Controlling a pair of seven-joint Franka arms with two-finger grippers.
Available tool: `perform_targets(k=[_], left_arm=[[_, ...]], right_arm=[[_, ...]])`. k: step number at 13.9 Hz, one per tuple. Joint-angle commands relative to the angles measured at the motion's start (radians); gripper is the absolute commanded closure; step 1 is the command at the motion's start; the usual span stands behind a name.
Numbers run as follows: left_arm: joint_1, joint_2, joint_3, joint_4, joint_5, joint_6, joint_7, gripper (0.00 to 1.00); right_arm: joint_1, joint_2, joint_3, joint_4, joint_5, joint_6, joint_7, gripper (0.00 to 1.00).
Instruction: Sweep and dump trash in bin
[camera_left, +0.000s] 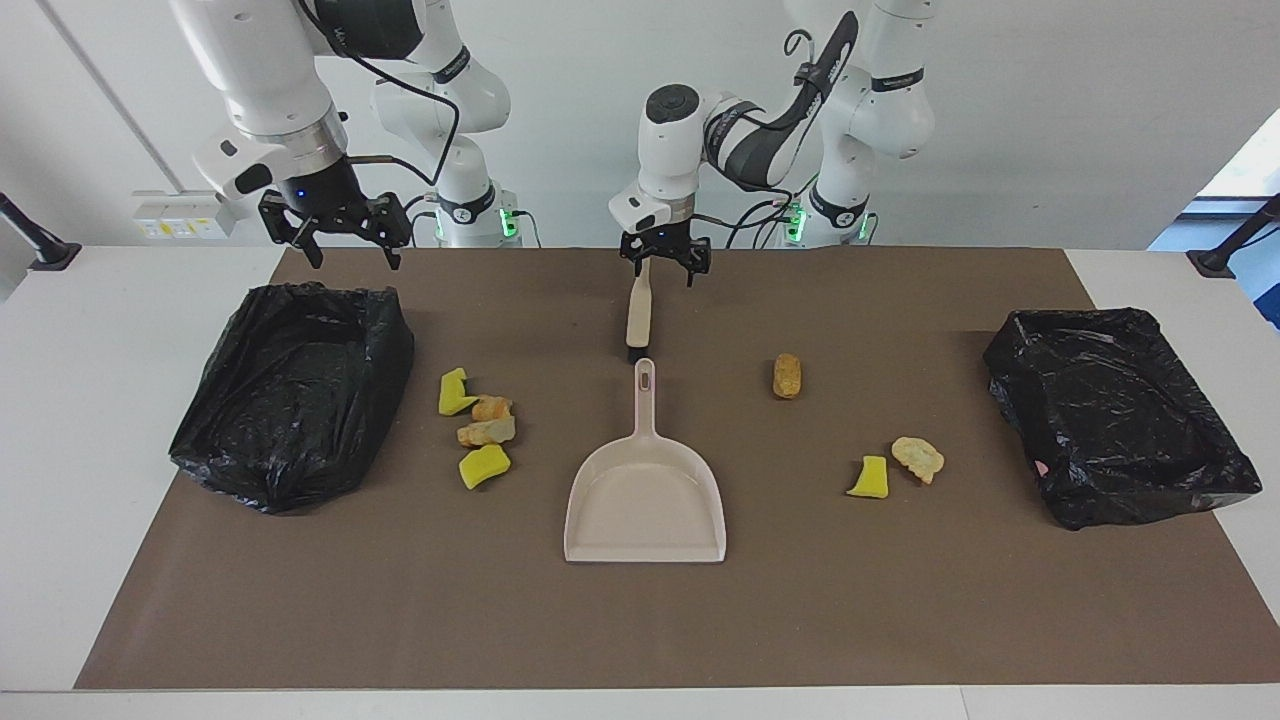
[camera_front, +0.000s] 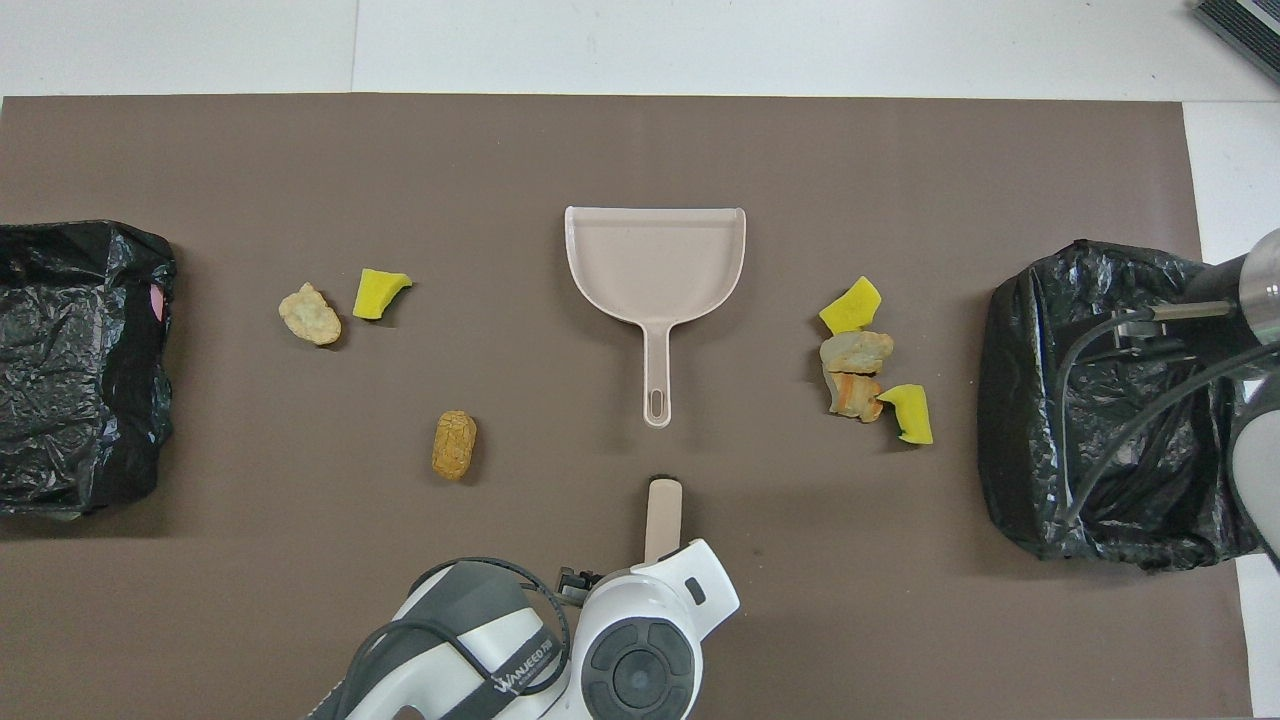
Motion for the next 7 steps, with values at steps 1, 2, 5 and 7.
perform_targets(k=[1,2,5,7], left_arm=[[-0.056,-0.026,0.019,-0.057,-0.01,0.044,-0.041,0.0],[-0.07,-0.023,0.019,-0.058,-0.01,0.045,-0.067,0.0],[-0.118,0.02,0.019,-0.071,-0.012,0.088,-0.154,0.0],[-0.118,0.02,0.021,-0.068,-0.012,0.084,-0.154,0.0]], right_arm=[[0.057,0.095,0.016,0.023,0.019,0.078,0.088,0.0],[0.077,0.145,0.017,0.049,0.016,0.092,0.139,0.0],[0.158,0.28,0.018,0.124,0.013,0.146,0.242,0.0],[0.206,0.331,0.018,0.123,0.033,0.221,0.294,0.0]])
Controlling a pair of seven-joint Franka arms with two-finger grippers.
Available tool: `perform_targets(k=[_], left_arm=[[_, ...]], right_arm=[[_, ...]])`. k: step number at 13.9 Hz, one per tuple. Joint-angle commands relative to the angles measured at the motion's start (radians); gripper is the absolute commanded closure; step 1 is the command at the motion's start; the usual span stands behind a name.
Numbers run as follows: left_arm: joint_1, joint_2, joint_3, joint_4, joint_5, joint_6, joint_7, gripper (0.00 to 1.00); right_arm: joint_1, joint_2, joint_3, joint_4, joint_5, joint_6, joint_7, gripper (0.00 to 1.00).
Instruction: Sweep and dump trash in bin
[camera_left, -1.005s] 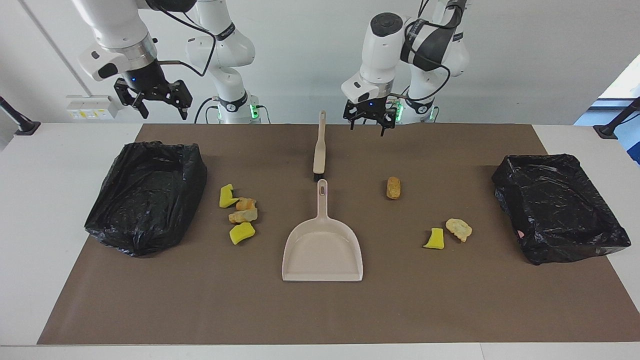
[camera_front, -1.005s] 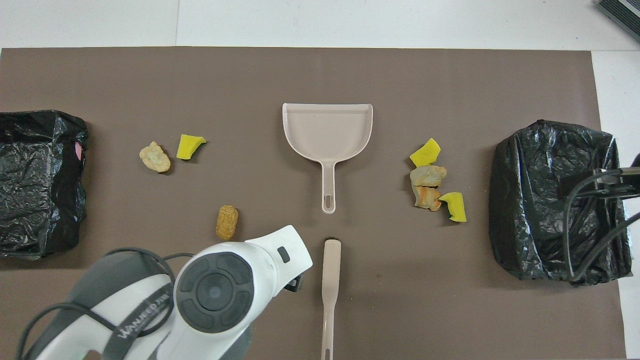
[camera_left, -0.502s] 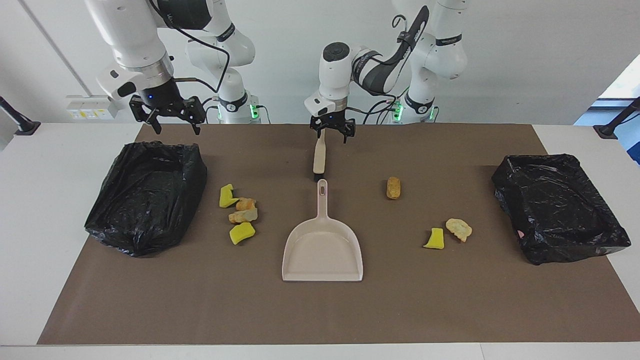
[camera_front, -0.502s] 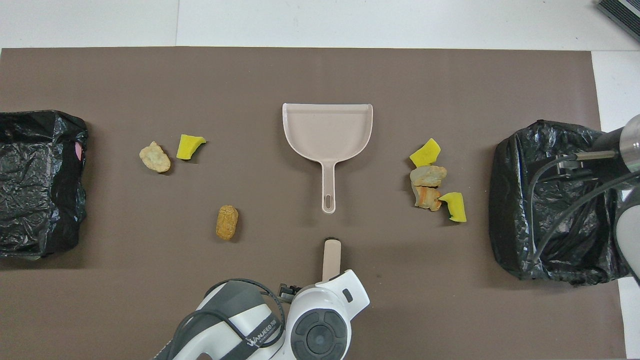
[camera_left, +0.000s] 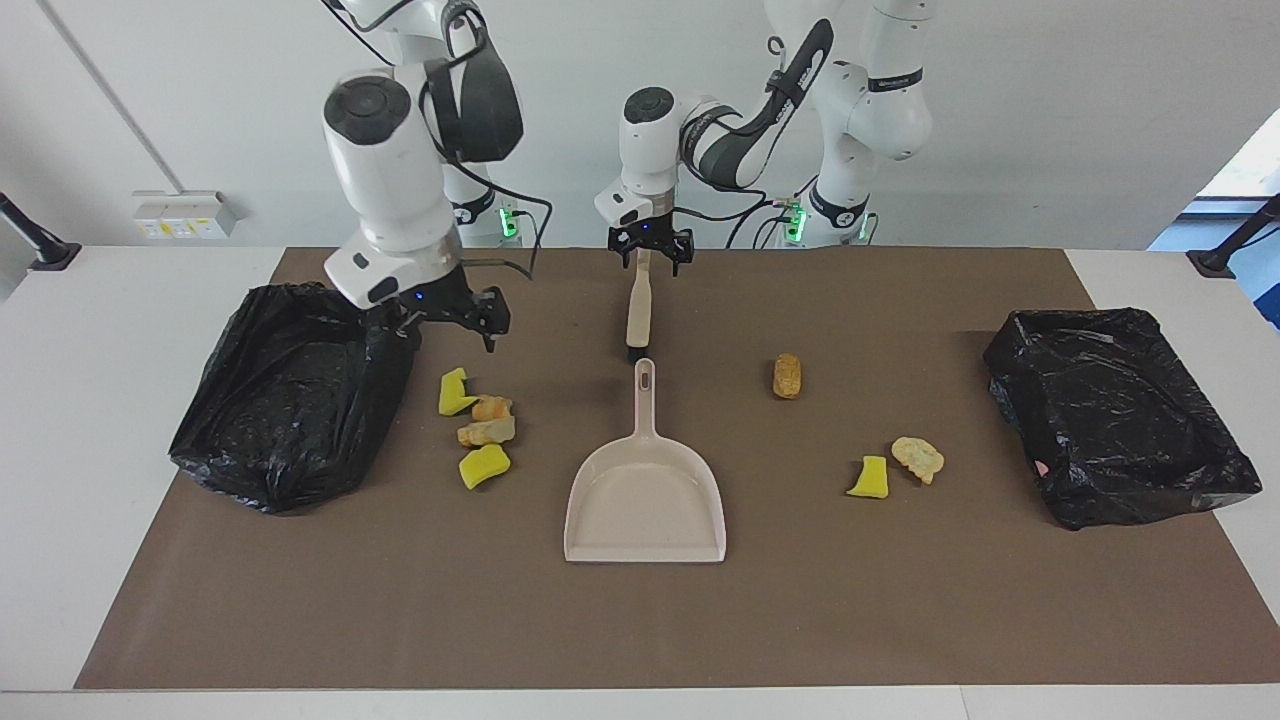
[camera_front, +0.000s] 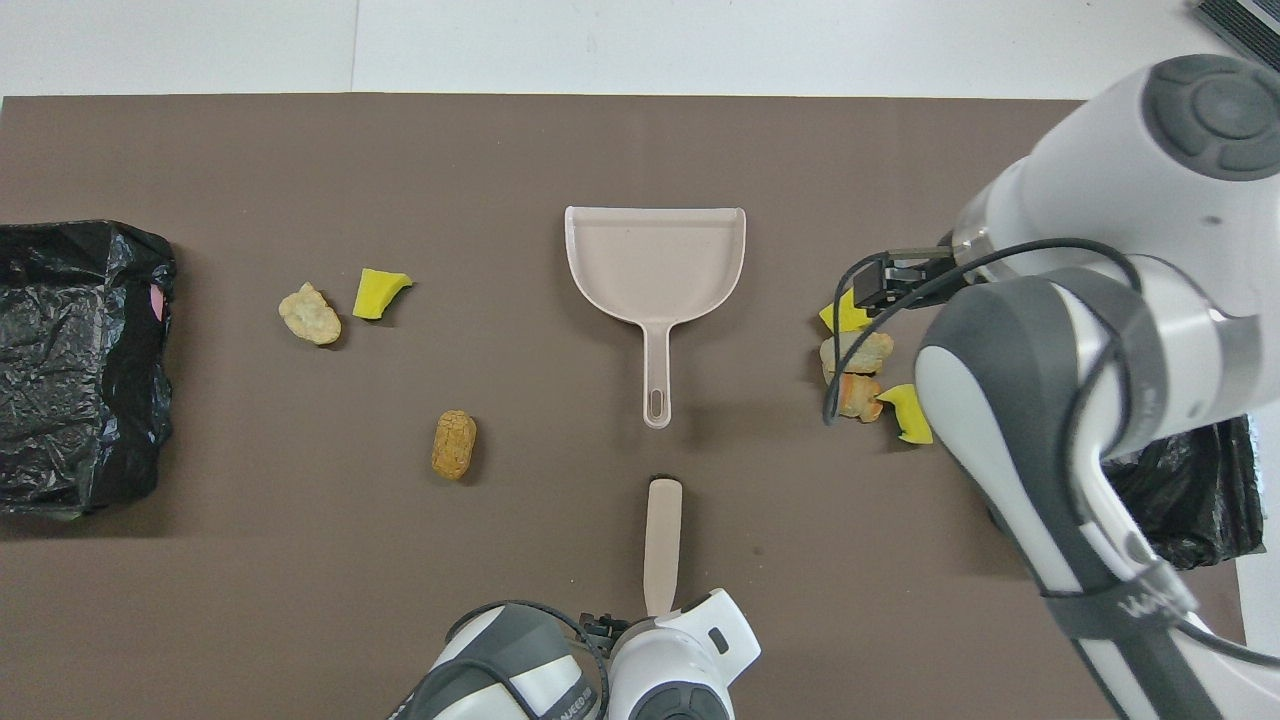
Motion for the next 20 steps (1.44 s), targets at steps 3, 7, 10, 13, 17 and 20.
perform_targets(k=[3,7,10,13,17,20], left_arm=[[-0.019,-0.005,0.021,-0.015,-0.009,0.007,-0.012,0.11],[-0.006,-0.007,0.022,-0.009,-0.009,0.005,0.003,0.68],[-0.005,-0.013,0.024,0.002,-0.009,-0.02,0.003,1.0],[0.032,-0.022,0.031,0.028,-0.006,-0.137,0.038,1.0],[0.118,-0.087,0.034,0.039,0.006,-0.305,0.178,1.0],[0.22,-0.141,0.034,0.045,0.01,-0.375,0.268,1.0]], right_arm=[[0.097,0.127,0.0,0.048,0.08,0.089,0.065,0.0],[0.183,0.196,0.0,0.045,0.103,0.14,0.18,0.0],[0.228,0.264,0.002,0.054,0.139,0.22,0.223,0.0],[0.234,0.3,0.014,0.065,0.17,0.223,0.223,0.0],[0.242,0.302,0.016,0.064,0.167,0.206,0.216,0.0],[0.242,0.301,0.016,0.06,0.175,0.223,0.21,0.24]])
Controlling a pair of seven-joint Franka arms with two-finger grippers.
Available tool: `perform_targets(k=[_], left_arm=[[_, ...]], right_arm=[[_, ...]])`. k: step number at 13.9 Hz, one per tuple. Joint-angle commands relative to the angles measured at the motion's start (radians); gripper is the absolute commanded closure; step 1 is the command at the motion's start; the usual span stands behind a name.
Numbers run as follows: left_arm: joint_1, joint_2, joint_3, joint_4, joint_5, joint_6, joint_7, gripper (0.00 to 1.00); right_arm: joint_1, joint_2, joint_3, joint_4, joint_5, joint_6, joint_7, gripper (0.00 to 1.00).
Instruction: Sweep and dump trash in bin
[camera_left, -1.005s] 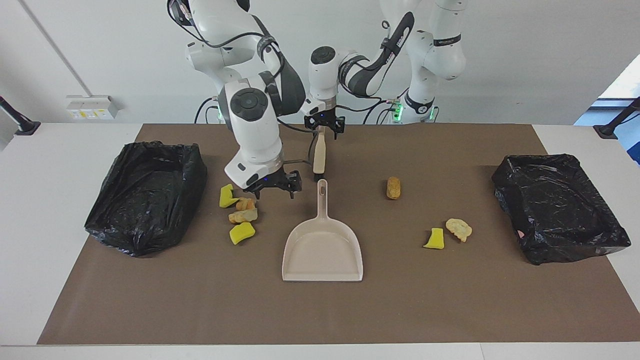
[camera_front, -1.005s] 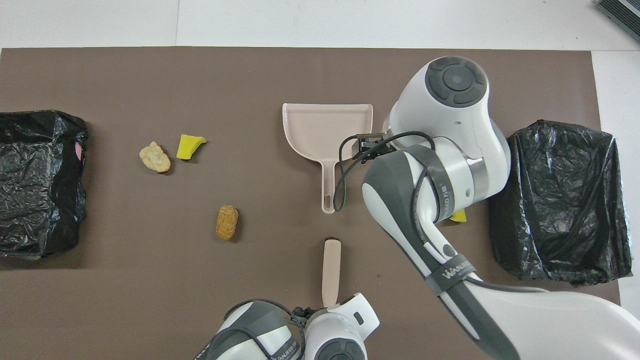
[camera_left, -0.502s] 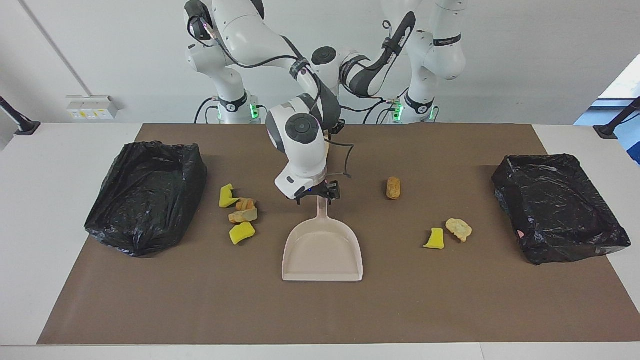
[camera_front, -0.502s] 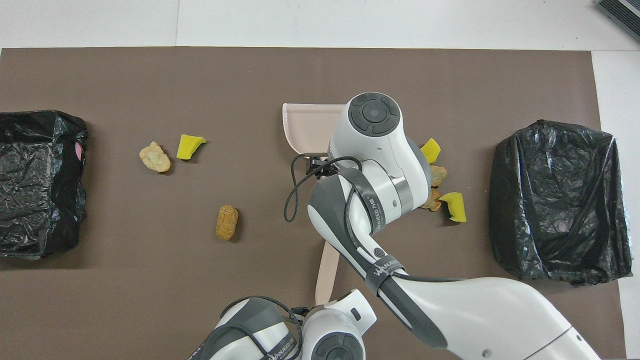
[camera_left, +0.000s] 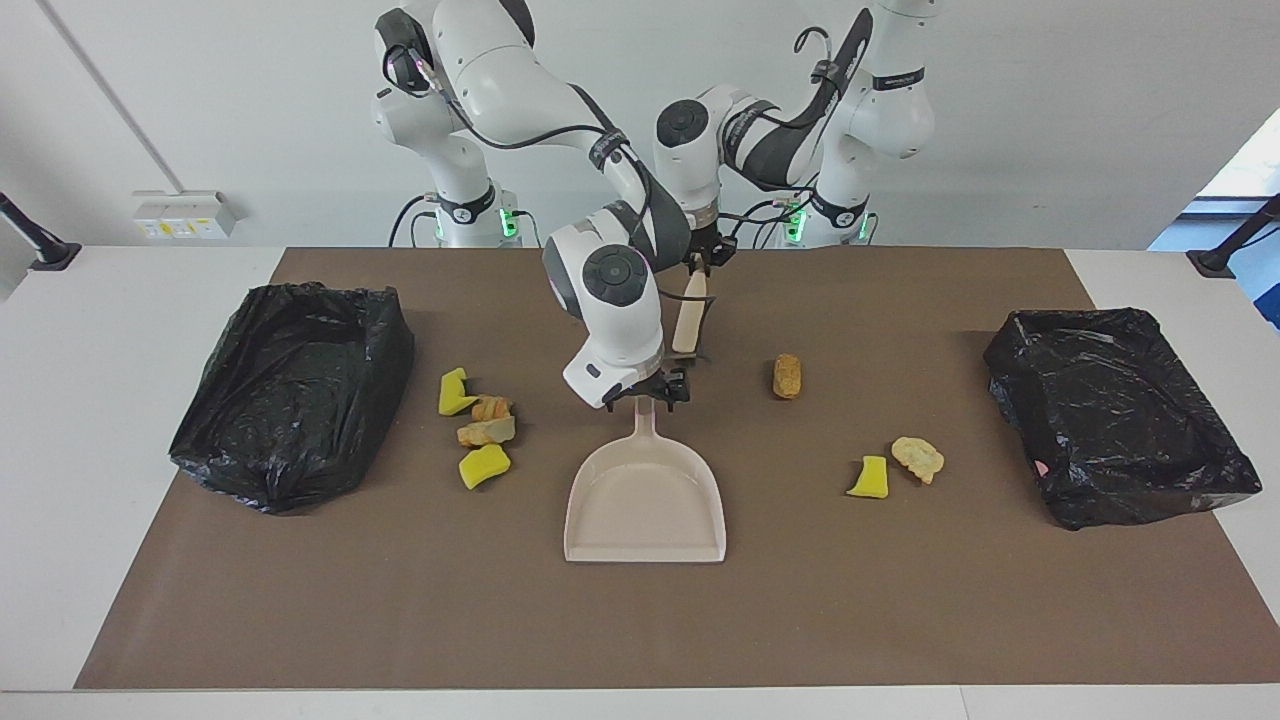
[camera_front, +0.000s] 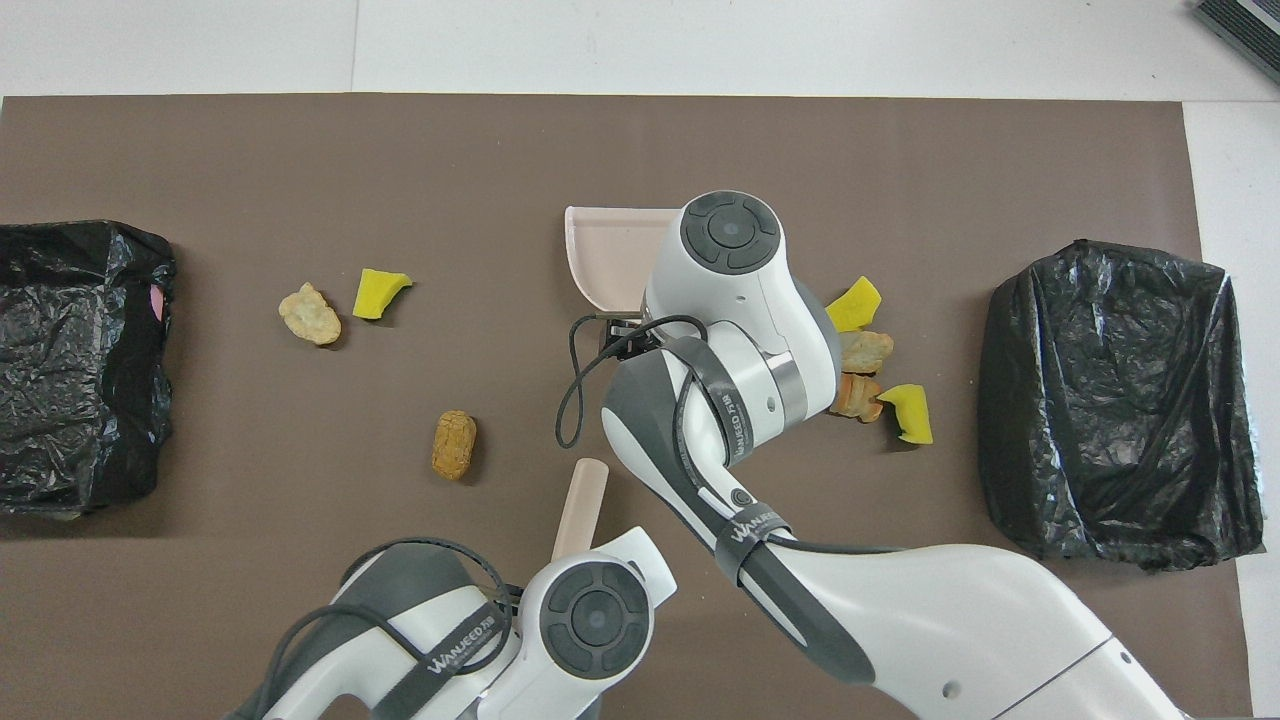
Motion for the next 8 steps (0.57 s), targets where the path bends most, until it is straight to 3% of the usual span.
perform_targets(k=[1,3,4,8], left_arm=[[0.089,-0.07,-0.008,0.003,0.015,-0.068,0.095,1.0],[0.156,-0.116,-0.009,0.003,0.054,-0.104,0.15,1.0],[0.205,-0.131,-0.009,0.006,0.055,-0.102,0.182,1.0],[0.368,-0.107,-0.011,0.036,0.132,-0.061,0.262,1.0]], right_arm=[[-0.002,0.01,0.005,0.013,0.022,0.004,-0.004,0.41],[0.003,0.007,0.005,0.002,0.025,0.007,-0.01,0.69],[0.003,0.006,0.005,0.002,0.025,0.004,-0.012,1.0],[-0.007,-0.002,0.005,0.042,-0.022,-0.1,-0.059,1.0]])
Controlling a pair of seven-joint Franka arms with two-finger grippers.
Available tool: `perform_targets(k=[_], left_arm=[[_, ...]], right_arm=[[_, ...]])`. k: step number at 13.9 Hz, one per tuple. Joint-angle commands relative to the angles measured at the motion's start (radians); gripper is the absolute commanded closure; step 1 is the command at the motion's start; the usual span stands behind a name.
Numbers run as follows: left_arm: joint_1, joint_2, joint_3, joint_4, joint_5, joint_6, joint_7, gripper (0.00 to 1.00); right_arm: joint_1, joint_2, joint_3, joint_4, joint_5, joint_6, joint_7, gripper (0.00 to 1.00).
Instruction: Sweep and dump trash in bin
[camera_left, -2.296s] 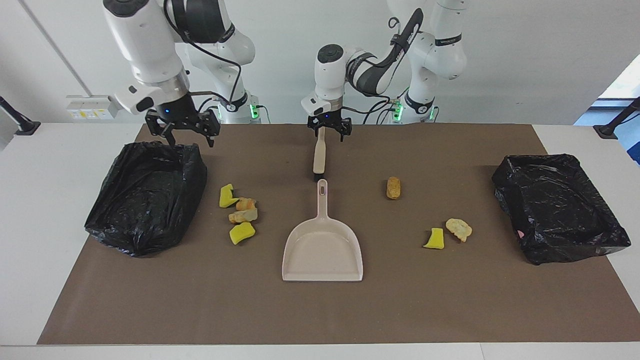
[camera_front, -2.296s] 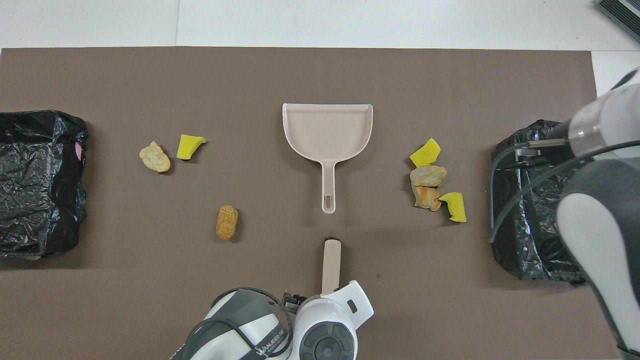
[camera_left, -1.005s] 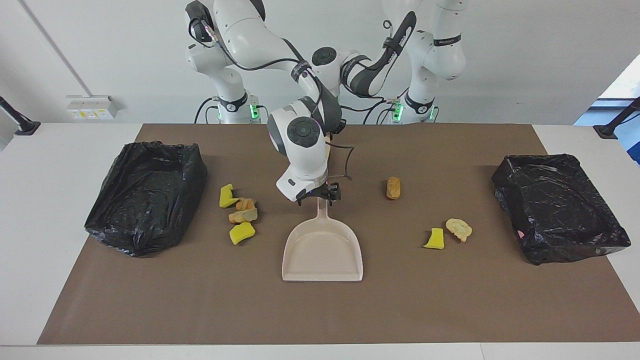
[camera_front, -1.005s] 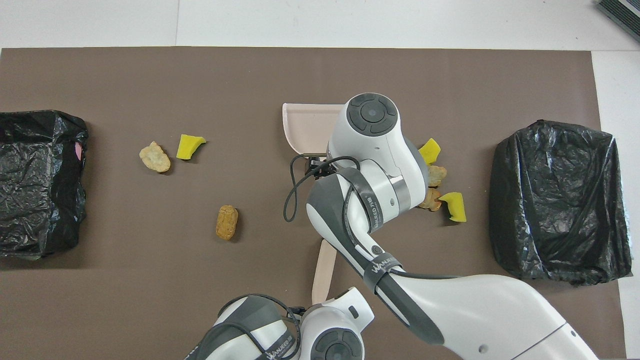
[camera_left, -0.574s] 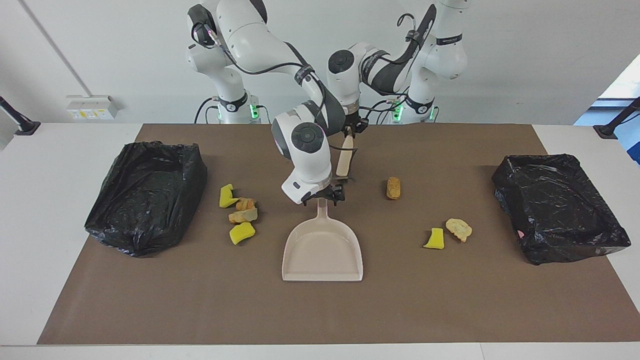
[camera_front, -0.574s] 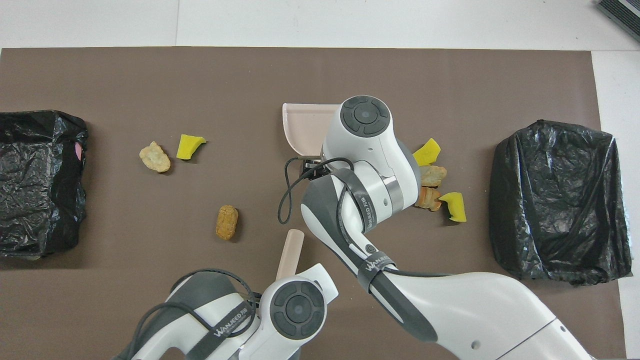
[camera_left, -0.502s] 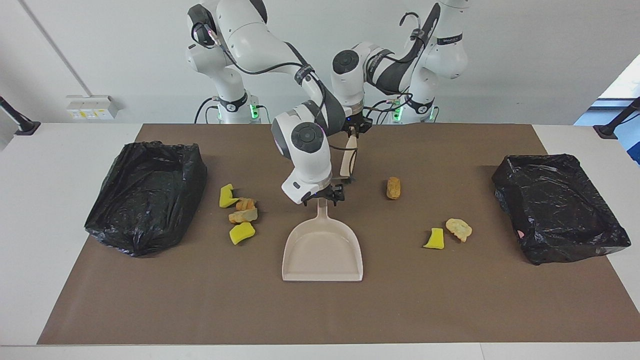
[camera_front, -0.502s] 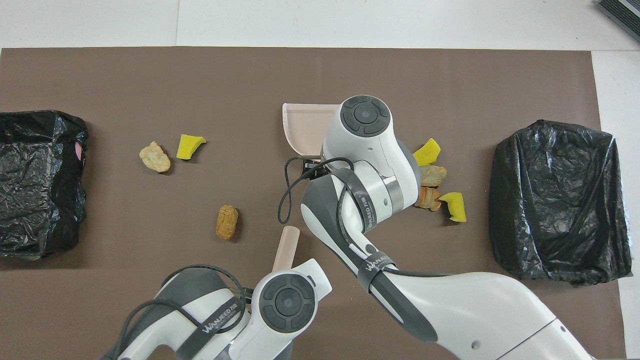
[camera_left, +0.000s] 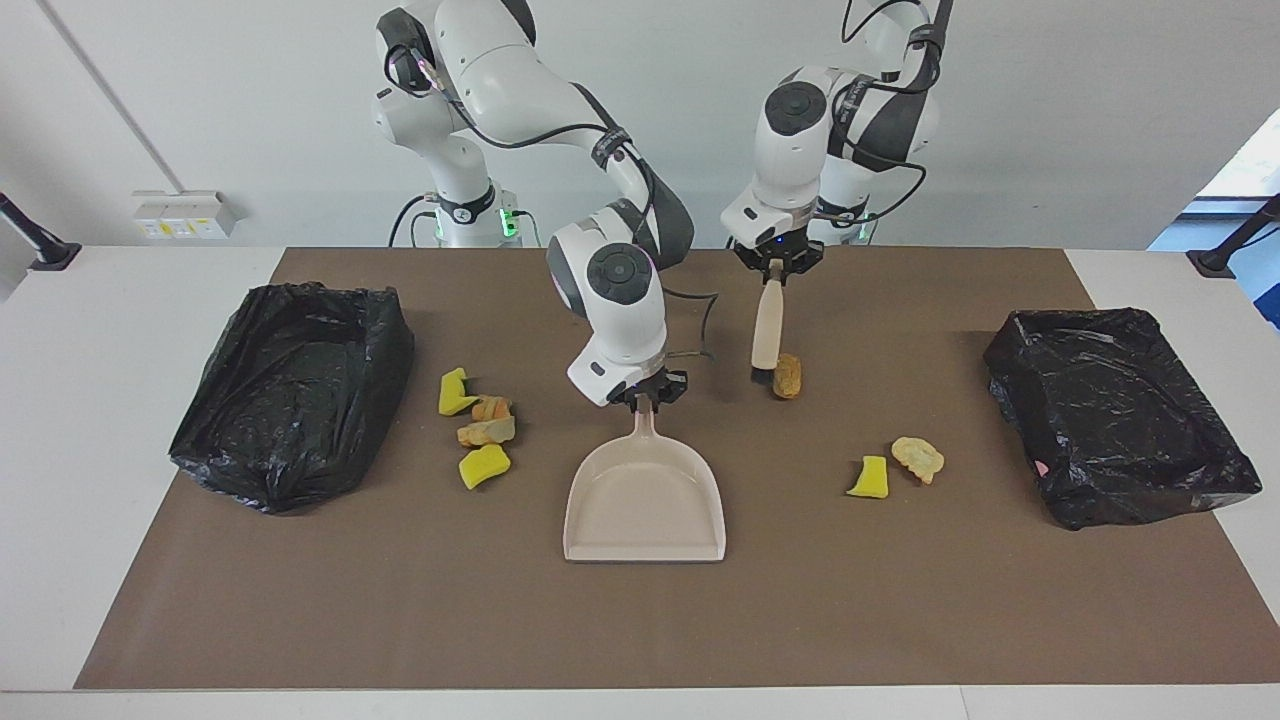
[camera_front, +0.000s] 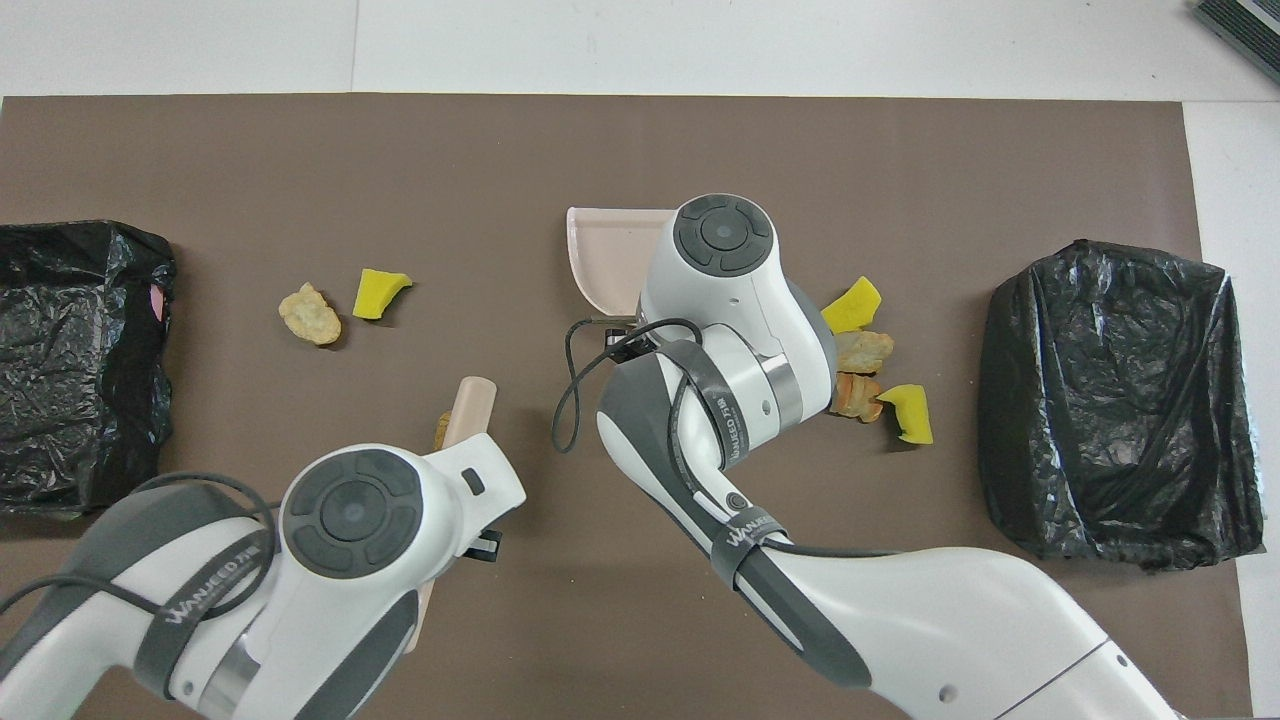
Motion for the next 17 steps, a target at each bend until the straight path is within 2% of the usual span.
perform_targets(k=[1,3,6,8,11,14,17], left_arm=[[0.098,0.032,-0.013,0.035,0.044,0.022,0.104,1.0],[0.187,0.087,-0.013,0.098,0.047,0.033,0.142,1.0],[0.297,0.175,-0.013,0.179,0.049,0.084,0.246,1.0],[0.374,0.248,-0.013,0.228,0.049,0.149,0.286,1.0],[0.462,0.328,-0.013,0.313,0.047,0.194,0.339,1.0],[0.528,0.377,-0.013,0.324,0.047,0.214,0.341,1.0],[0.569,0.424,-0.013,0.318,0.047,0.269,0.341,1.0]], right_arm=[[-0.009,-0.009,0.005,0.046,-0.025,-0.099,-0.076,1.0],[-0.023,-0.078,0.005,0.035,-0.04,-0.118,-0.145,1.0],[-0.054,-0.166,0.003,-0.003,-0.036,-0.156,-0.445,1.0],[-0.077,-0.193,0.003,-0.014,-0.039,-0.206,-0.567,1.0],[-0.083,-0.215,0.0,-0.048,-0.057,-0.239,-0.866,1.0],[-0.072,-0.252,0.003,-0.111,-0.143,-0.228,-1.087,1.0],[-0.064,-0.285,0.003,-0.178,-0.148,-0.196,-1.127,1.0]])
